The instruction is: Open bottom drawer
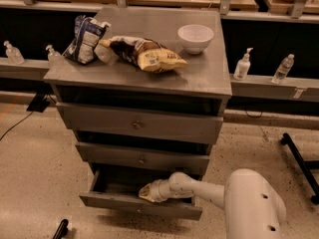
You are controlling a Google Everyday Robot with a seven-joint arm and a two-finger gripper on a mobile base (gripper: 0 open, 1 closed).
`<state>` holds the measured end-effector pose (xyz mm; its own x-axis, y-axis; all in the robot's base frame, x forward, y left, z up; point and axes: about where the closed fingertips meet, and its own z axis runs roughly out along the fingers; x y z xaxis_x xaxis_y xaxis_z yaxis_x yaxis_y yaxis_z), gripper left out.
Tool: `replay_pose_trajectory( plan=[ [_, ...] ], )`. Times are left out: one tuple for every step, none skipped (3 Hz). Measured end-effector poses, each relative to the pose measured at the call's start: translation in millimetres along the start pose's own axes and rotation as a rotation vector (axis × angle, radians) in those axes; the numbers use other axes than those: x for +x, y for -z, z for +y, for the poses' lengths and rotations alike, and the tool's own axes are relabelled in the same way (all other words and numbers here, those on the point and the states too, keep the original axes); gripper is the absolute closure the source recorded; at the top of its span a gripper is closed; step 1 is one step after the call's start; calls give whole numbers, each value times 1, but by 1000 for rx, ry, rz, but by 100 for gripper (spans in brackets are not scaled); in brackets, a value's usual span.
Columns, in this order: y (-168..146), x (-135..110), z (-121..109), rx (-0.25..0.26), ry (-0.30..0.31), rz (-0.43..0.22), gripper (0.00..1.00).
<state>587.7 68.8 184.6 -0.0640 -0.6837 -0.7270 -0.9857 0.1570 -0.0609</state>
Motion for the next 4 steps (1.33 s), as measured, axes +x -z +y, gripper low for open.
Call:
replay_pose_trajectory(
  plan=[
    [0, 5, 2, -14, 9, -5, 100],
    [2, 3, 2, -14, 9, -5, 100],
    [2, 3, 2, -14, 9, -5, 100],
    [2, 3, 2, -14, 9, -5, 100]
  ],
)
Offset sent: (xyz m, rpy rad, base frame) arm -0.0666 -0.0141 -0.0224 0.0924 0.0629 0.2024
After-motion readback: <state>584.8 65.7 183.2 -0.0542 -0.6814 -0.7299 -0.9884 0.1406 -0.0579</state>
